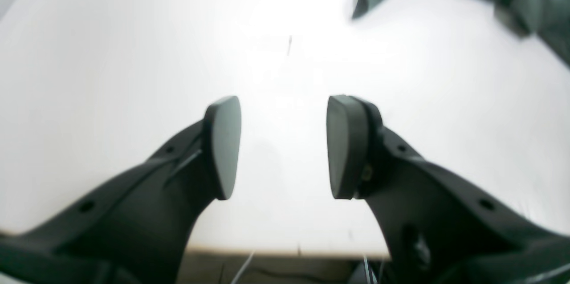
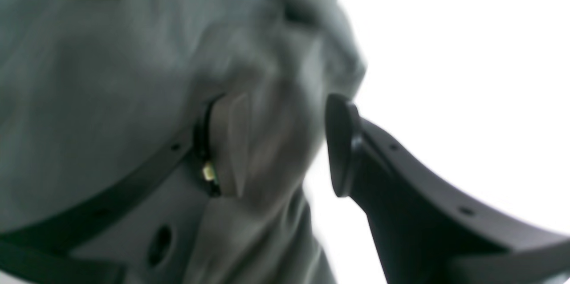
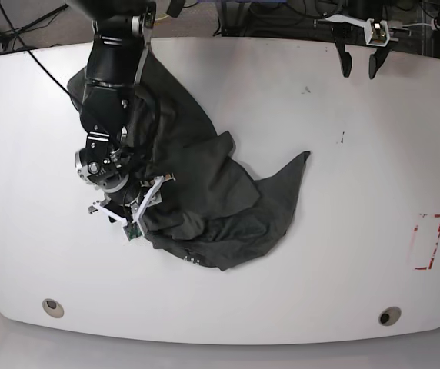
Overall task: Fold the T-shirt properly
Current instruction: 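Lower the right gripper onto the bunched grey T-shirt and pinch it, then lift the grasped shirt with the right gripper and drag it across the table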
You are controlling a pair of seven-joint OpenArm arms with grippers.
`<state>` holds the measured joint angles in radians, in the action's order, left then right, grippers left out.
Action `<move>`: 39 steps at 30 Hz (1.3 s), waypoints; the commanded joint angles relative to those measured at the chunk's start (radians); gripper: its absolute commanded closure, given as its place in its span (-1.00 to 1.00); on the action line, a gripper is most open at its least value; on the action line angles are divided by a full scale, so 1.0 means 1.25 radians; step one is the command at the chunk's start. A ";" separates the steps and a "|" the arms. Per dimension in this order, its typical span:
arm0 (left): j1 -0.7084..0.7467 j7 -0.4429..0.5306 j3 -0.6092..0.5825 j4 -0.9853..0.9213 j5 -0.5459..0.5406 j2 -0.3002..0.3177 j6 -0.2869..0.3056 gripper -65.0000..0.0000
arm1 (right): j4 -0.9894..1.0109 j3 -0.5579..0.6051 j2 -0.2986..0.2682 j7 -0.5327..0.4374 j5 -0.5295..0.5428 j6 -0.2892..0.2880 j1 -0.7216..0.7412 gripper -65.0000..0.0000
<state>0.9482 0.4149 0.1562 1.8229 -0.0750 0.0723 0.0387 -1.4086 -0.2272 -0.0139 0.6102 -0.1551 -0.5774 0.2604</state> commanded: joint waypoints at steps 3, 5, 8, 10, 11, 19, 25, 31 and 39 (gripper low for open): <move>-0.001 0.023 0.002 0.012 -0.001 0.000 -0.005 0.15 | 0.064 0.003 -0.018 -0.017 0.011 0.001 0.078 -0.05; -0.010 0.001 0.002 0.012 -0.001 0.000 -0.005 0.15 | 0.105 0.004 -0.020 -0.017 0.011 0.001 0.110 -0.24; -0.037 -0.059 0.002 0.013 -0.001 0.002 -0.005 0.15 | 0.169 0.004 -0.025 -0.022 0.009 0.001 0.163 -0.23; -0.056 -0.088 0.002 0.013 -0.001 0.002 -0.005 0.15 | 0.215 0.004 -0.037 -0.038 0.011 0.001 0.190 -0.16; -0.063 -0.099 0.002 0.013 -0.001 0.002 -0.005 0.15 | 0.244 0.004 -0.042 -0.051 0.011 0.002 0.205 -0.13; -0.110 -0.110 0.001 0.013 -0.001 0.002 -0.003 0.15 | 0.443 0.002 -0.077 -0.082 0.015 0.000 0.294 -0.11; -0.147 -0.114 -0.002 0.012 -0.001 0.002 -0.003 0.15 | 0.503 0.003 -0.079 -0.125 0.015 0.001 0.308 -0.10; -0.193 -0.221 -0.002 0.018 -0.001 0.002 -0.003 0.15 | 0.503 0.004 -0.074 -0.132 0.015 0.000 0.305 0.40; -0.233 -0.286 -0.005 0.036 -0.002 0.002 -0.002 0.15 | 0.498 0.006 -0.056 -0.112 0.009 0.000 0.326 1.00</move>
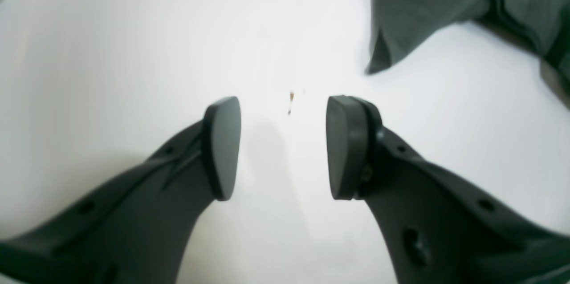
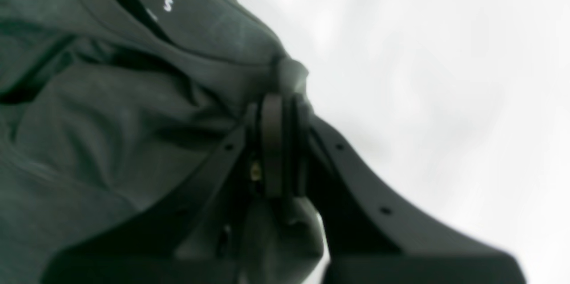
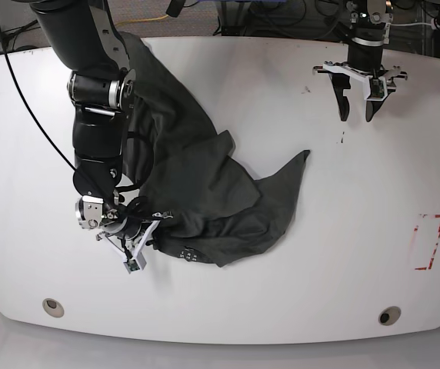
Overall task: Fold the T-shirt properly
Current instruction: 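Lift the grasped shirt with the right gripper and drag it across the table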
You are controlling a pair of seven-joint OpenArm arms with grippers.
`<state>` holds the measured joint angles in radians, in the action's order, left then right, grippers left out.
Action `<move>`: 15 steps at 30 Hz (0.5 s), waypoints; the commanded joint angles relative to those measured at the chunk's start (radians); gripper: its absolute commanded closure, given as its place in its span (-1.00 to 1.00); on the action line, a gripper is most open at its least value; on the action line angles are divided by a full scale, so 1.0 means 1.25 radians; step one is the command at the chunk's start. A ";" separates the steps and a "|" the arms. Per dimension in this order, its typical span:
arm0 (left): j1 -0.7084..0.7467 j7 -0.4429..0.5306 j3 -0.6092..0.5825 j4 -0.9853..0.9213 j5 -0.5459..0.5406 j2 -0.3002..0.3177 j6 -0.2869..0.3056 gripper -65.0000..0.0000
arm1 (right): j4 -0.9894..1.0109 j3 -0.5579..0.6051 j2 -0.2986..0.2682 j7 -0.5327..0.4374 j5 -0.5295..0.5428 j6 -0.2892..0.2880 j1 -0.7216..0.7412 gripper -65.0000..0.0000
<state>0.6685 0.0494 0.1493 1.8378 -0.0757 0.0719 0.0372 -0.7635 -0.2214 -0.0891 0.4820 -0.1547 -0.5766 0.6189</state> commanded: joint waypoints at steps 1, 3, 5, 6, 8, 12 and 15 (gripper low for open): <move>-0.015 -0.006 -0.003 0.024 -0.001 0.002 -0.001 0.15 | -0.023 0.001 0.007 0.000 0.009 -0.001 0.042 1.00; -0.028 -0.029 -0.012 0.030 -0.001 0.002 -0.001 0.14 | -0.070 0.001 0.009 0.032 0.010 -0.001 0.054 1.00; -0.038 -0.041 -0.016 0.035 -0.001 0.002 -0.001 0.14 | -0.121 0.001 0.012 0.066 0.013 -0.002 0.054 1.00; -0.044 -0.043 -0.024 0.035 -0.001 0.002 -0.001 0.14 | -0.157 0.010 0.024 0.085 0.014 -0.002 0.054 1.00; -0.052 -0.043 -0.037 0.034 -0.001 0.002 -0.001 0.14 | -0.207 0.040 0.035 0.106 0.010 -0.002 0.055 1.00; -0.080 -0.044 -0.059 0.034 -0.001 0.002 0.000 0.14 | -0.304 0.126 0.039 0.134 0.015 -0.002 0.058 1.00; -0.085 -0.044 -0.093 0.034 -0.001 0.002 0.003 0.14 | -0.395 0.197 0.051 0.164 0.015 -0.001 0.058 1.00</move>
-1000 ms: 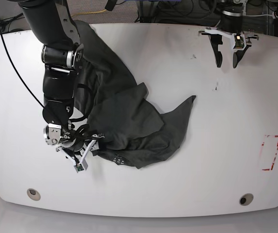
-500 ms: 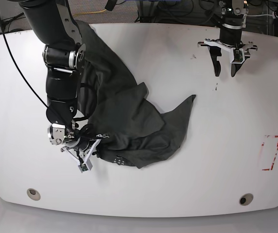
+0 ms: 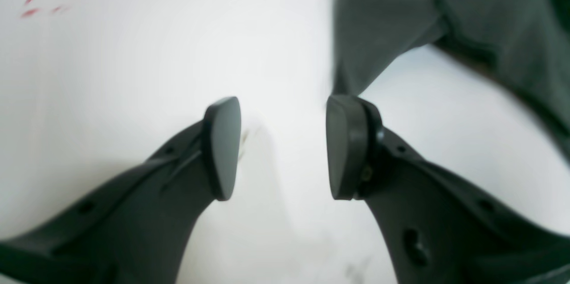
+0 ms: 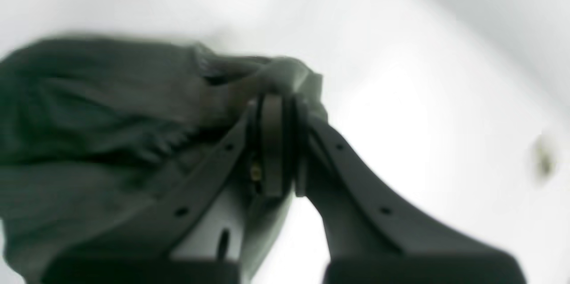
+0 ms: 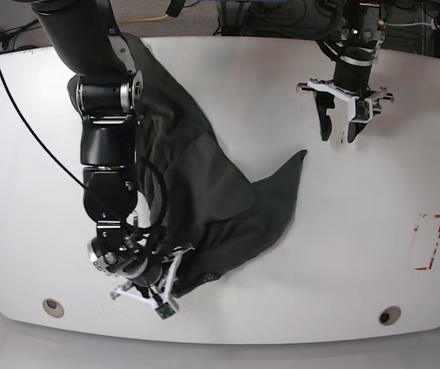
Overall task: Fold the T-shirt properly
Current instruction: 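Lift the grasped shirt with the right gripper and drag it across the table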
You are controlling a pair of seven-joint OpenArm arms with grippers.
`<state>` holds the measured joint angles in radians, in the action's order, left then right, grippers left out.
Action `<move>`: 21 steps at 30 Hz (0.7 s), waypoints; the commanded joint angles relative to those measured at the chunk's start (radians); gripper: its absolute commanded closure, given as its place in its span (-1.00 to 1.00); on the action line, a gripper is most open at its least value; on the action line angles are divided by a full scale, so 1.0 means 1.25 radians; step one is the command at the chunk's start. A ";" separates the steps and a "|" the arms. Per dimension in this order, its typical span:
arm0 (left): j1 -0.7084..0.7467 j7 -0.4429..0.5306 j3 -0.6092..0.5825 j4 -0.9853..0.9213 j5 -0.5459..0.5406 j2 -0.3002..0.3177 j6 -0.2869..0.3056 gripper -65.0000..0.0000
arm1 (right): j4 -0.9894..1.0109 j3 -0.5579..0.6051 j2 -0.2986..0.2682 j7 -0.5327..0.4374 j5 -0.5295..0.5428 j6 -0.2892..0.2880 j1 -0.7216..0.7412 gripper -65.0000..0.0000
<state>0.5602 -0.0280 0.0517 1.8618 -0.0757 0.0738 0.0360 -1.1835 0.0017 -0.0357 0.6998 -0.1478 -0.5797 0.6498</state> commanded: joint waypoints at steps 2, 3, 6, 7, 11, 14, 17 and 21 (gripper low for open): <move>-0.006 0.018 -0.036 0.014 -0.001 0.000 0.031 0.14 | -0.105 0.051 0.011 0.000 0.010 0.002 0.034 1.00; -0.012 0.018 -0.046 0.014 -0.001 0.000 0.048 0.14 | -0.123 0.064 0.012 0.003 0.006 0.002 0.037 1.00; -0.022 0.017 -0.082 0.009 -0.001 0.000 0.091 0.14 | -0.174 0.113 0.012 0.014 0.005 0.002 0.065 1.00; -0.023 0.017 -0.091 0.009 -0.001 0.000 0.099 0.14 | -0.186 0.124 0.012 0.019 0.005 0.002 0.074 1.00; -0.049 -0.016 -0.139 0.009 -0.001 0.000 0.114 0.14 | -0.200 0.169 0.012 0.026 0.005 0.002 0.142 1.00; -0.067 -0.085 -0.165 0.011 -0.001 0.000 0.119 0.14 | -0.213 0.187 0.011 0.027 0.005 0.002 0.191 1.00; -0.090 -0.111 -0.182 0.009 -0.001 0.000 0.122 0.14 | -0.216 0.191 0.011 0.029 0.005 0.002 0.247 1.00; -0.100 -0.111 -0.199 0.009 -0.001 0.000 0.122 0.14 | -0.217 0.215 0.011 0.029 0.003 0.002 0.311 1.00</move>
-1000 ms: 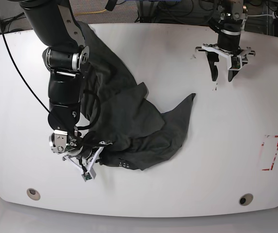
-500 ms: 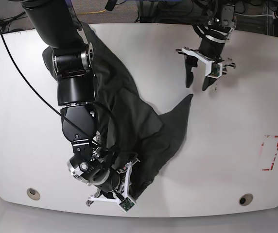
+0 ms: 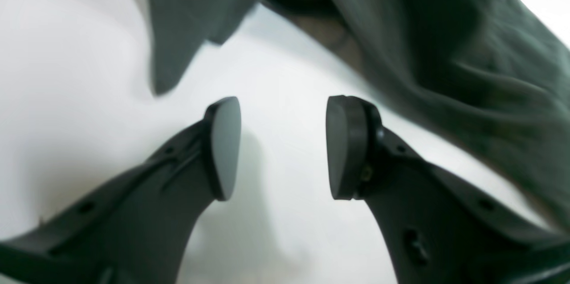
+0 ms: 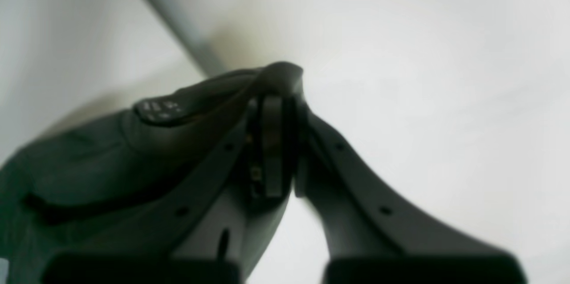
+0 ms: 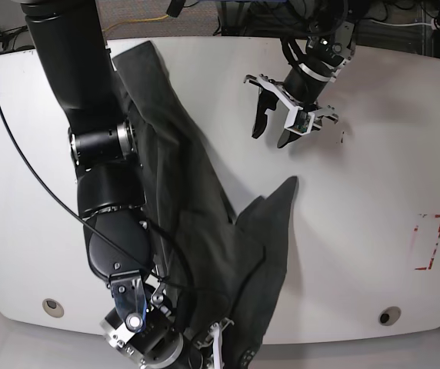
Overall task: Fold the T-shirt properly
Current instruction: 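Lift the grasped shirt with the right gripper and drag it across the table, then grasp another edge of the shirt with the left gripper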
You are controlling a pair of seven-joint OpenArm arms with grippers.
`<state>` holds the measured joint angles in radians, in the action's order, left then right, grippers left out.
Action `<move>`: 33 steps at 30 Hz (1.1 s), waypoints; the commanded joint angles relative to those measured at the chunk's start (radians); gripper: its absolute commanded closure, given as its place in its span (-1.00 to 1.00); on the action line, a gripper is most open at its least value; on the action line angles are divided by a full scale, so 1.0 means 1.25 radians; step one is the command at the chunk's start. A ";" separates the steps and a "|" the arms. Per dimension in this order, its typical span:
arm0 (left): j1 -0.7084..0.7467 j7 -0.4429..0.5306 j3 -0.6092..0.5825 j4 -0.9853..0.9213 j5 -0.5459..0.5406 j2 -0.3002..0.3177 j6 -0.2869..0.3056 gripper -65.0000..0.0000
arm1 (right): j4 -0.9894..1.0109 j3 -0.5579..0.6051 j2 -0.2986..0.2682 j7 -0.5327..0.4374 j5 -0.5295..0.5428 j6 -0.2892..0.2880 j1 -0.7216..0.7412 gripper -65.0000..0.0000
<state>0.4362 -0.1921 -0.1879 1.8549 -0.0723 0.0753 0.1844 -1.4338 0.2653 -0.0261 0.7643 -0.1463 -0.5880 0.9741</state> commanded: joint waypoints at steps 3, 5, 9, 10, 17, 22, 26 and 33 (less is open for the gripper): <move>-0.012 0.020 -0.015 0.013 -0.004 -0.001 0.003 0.14 | -0.017 0.006 0.003 -0.011 0.002 0.008 0.093 1.00; -0.016 0.019 -0.022 0.009 -0.004 -0.001 0.003 0.14 | -0.017 0.006 0.003 0.005 0.002 0.008 0.120 1.00; -0.021 0.019 -0.037 -0.028 -0.004 -0.002 0.003 0.14 | -0.039 0.006 0.004 0.034 0.007 0.007 0.155 1.00; -0.028 0.019 -0.038 -0.037 -0.004 -0.002 0.003 0.14 | -0.043 0.006 0.004 0.034 0.006 0.007 0.155 1.00; -0.099 0.019 -0.069 -0.133 -0.007 -0.007 0.000 0.14 | -0.052 0.007 0.004 0.035 0.003 0.007 0.157 1.00; -0.154 0.019 -0.063 -0.197 -0.010 -0.031 -0.005 0.14 | -0.049 0.007 0.004 0.035 0.003 0.007 0.157 1.00; -0.186 0.019 -0.039 -0.221 -0.010 -0.057 -0.005 0.05 | -0.049 0.006 0.004 0.035 0.003 0.007 0.155 1.00; -0.261 0.019 -0.020 -0.290 -0.010 -0.111 -0.005 -0.56 | -0.047 0.006 0.004 0.035 0.003 0.007 0.152 1.00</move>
<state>0.1318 -0.1936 -0.2070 1.4937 -0.0765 -0.0467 0.1699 -1.4792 0.2787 -0.0223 0.8349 -0.1356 -0.5884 1.1202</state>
